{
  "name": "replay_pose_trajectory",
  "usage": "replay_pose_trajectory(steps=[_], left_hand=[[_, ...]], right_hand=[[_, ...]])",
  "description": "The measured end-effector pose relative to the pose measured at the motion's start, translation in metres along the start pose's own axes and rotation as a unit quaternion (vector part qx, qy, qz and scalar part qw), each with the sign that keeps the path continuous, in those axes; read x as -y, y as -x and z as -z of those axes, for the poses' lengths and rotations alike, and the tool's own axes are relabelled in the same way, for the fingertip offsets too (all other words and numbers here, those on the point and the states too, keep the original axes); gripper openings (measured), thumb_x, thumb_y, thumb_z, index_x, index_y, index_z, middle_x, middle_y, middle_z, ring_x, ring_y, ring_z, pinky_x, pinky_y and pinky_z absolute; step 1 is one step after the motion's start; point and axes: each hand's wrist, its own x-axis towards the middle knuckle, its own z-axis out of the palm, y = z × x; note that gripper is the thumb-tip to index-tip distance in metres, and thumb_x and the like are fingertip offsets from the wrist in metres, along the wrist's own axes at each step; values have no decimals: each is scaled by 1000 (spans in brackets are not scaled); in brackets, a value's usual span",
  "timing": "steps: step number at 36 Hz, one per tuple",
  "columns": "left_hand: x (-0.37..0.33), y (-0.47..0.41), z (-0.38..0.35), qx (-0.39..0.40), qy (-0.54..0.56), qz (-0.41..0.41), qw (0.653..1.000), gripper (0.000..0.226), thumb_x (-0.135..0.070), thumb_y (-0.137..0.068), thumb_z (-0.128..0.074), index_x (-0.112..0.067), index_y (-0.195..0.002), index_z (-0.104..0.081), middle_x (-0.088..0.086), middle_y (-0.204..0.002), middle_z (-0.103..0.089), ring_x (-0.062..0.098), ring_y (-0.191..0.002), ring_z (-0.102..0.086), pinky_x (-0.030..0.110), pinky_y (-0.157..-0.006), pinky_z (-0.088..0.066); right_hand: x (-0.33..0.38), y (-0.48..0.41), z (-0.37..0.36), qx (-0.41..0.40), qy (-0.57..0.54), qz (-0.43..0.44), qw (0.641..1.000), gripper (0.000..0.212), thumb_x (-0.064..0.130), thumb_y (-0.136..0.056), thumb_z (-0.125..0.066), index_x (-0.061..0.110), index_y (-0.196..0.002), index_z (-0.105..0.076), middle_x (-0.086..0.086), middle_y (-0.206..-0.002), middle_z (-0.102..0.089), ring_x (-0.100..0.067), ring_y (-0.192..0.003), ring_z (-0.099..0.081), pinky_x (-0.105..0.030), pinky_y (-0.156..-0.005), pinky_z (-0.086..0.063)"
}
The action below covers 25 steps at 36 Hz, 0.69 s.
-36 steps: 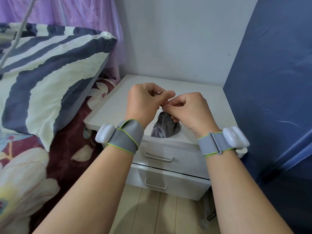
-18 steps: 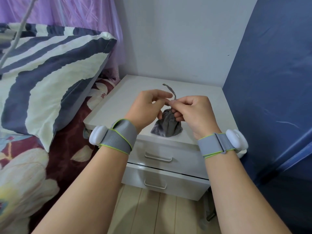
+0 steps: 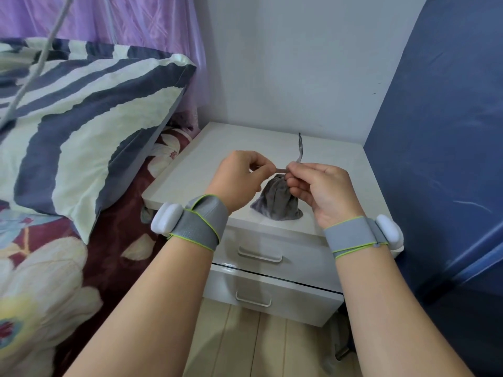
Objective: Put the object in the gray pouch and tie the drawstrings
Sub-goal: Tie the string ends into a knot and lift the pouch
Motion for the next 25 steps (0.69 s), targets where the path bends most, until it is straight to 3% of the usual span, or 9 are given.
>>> replay_pose_trajectory(steps=[5, 9, 19, 22, 25], left_hand=[[-5, 0, 3, -1, 48, 3, 999, 10, -23, -87, -69, -17, -80, -72, -9, -60, -60, 2, -48, -53, 15, -51, -42], [-6, 3, 9, 48, 75, -7, 996, 8, -20, -85, -74, -16, -78, -74, -8, -63, -63, 1, -50, -52, 9, -51, -40], [-2, 7, 10, 112, 60, -1, 992, 9, -18, -84, -75, -19, -76, -74, -5, -63, -64, 0, -53, -51, 7, -52, -40], [-3, 7, 11, 112, 55, 7, 992, 29, -32, -94, -62, -16, -74, -77, -3, -70, -69, 7, -60, -54, 9, -56, -41], [1, 3, 9, 61, 26, 20, 998, 39, -35, -98, -53, -13, -73, -73, -5, -70, -69, 12, -61, -56, 21, -60, -43]], right_hand=[[-1, -2, 2, 21, -16, -1, 1000, 8, 8, -87, -69, 1, -89, -70, -6, -69, -69, -6, -53, -65, -16, -54, -54], [-1, -4, 7, 46, -18, 1, 999, 7, 8, -87, -69, 2, -90, -70, -4, -68, -72, -6, -58, -68, -16, -56, -54], [-5, -7, 11, 71, 23, 45, 996, 7, 7, -86, -69, 2, -91, -70, -7, -74, -70, -6, -60, -68, -17, -58, -54], [-7, -8, 13, 82, 25, 53, 995, 9, 5, -86, -69, 1, -93, -70, -6, -73, -70, -6, -60, -67, -16, -58, -54], [-8, -9, 15, 88, 13, 51, 995, 10, 3, -86, -68, 1, -95, -70, -2, -69, -70, -5, -59, -66, -15, -54, -51]])
